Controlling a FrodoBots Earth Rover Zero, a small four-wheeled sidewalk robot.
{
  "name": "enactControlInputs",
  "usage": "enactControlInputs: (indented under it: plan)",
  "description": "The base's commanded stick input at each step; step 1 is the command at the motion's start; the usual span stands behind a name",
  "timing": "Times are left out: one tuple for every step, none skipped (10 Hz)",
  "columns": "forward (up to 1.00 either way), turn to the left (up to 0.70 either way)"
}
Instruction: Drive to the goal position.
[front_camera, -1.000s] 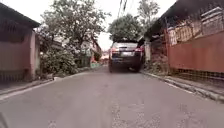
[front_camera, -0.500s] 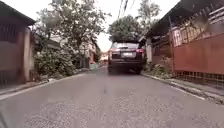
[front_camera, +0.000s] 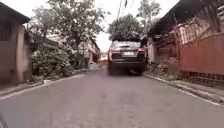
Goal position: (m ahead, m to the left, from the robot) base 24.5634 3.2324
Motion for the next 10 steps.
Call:
enactControlInputs:
  plan:
    - [0.7,0.0]
    - [0.7,0.0]
    - [0.7,0.0]
    - [0.7,0.0]
    - [0.7,0.0]
    - [0.7,0.16]
    - [0.7,0.35]
    - [0.7,0.27]
    - [0.7,0.0]
    - [0.7,0.0]
